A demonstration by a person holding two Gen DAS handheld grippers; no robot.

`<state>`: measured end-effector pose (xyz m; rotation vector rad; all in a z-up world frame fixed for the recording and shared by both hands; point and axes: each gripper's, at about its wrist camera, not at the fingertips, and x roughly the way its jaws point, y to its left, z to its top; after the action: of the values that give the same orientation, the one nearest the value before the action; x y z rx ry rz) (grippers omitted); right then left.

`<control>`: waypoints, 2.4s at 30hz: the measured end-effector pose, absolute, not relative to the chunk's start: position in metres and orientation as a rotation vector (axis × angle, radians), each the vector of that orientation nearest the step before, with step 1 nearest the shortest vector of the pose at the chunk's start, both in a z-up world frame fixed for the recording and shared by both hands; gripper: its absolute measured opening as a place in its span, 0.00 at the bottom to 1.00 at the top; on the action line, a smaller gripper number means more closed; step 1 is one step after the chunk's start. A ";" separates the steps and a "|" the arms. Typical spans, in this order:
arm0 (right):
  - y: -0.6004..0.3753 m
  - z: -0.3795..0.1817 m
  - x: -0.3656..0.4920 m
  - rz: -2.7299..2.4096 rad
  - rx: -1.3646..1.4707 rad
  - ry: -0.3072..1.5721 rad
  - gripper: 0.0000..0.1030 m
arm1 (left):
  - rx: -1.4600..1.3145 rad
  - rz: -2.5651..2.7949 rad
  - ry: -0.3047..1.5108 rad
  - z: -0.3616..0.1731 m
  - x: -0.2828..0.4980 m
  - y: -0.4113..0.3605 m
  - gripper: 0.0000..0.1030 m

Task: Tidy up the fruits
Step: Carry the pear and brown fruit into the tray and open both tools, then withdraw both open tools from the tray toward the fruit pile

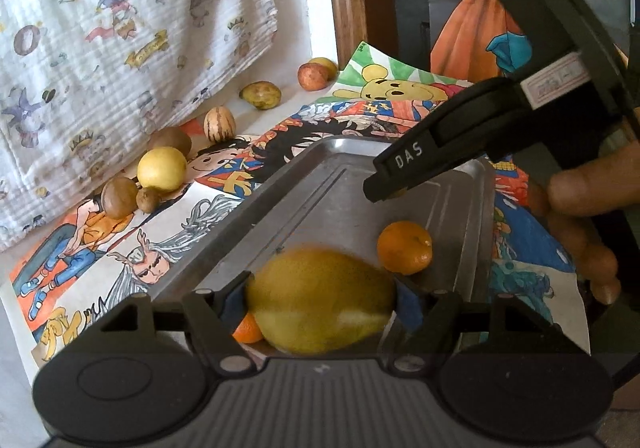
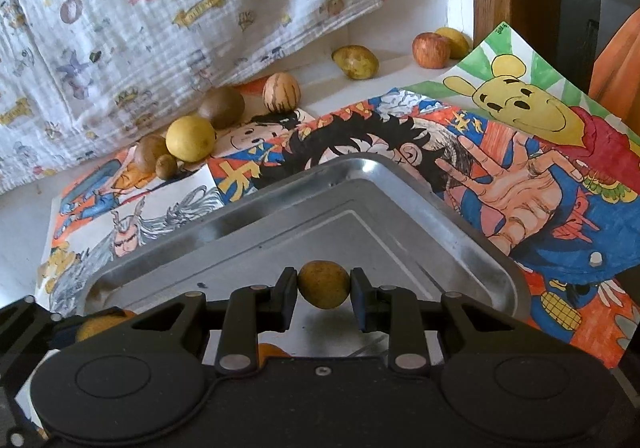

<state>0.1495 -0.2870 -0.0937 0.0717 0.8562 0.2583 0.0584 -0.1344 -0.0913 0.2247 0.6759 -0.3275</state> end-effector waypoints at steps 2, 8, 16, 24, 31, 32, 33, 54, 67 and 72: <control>-0.287 -0.096 0.151 0.257 0.070 0.862 0.30 | 0.222 -0.329 0.669 -0.090 0.058 -0.134 0.77; -0.285 -0.098 0.152 0.256 0.070 0.872 0.30 | 0.215 -0.317 0.654 -0.086 0.057 -0.130 0.77; -0.284 -0.100 0.153 0.252 0.080 0.890 0.31 | 0.213 -0.312 0.647 -0.085 0.054 -0.130 0.77; -0.283 -0.092 0.147 0.248 0.089 0.869 0.37 | 0.194 -0.304 0.635 -0.080 0.051 -0.125 0.77; -0.277 -0.059 0.131 0.261 0.098 0.782 0.67 | 0.172 -0.289 0.606 -0.069 0.047 -0.116 0.84; -0.275 -0.054 0.129 0.262 0.099 0.765 0.71 | 0.168 -0.284 0.602 -0.068 0.046 -0.115 0.85; -0.274 -0.048 0.125 0.263 0.100 0.745 0.79 | 0.162 -0.277 0.599 -0.066 0.045 -0.112 0.85; -0.228 0.042 0.059 0.357 0.150 0.540 0.99 | 0.029 -0.110 0.518 -0.016 0.014 -0.033 1.00; -0.222 0.092 -0.014 0.424 0.207 0.373 0.99 | 0.007 -0.038 0.419 0.020 -0.039 -0.013 1.00; -0.221 0.097 -0.034 0.434 0.189 0.366 0.99 | 0.001 -0.016 0.419 0.020 -0.052 -0.007 1.00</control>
<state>-0.0336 -0.2207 0.0973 0.1886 0.3658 0.4336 -0.0517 -0.0074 0.0202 0.0008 0.4188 -0.0159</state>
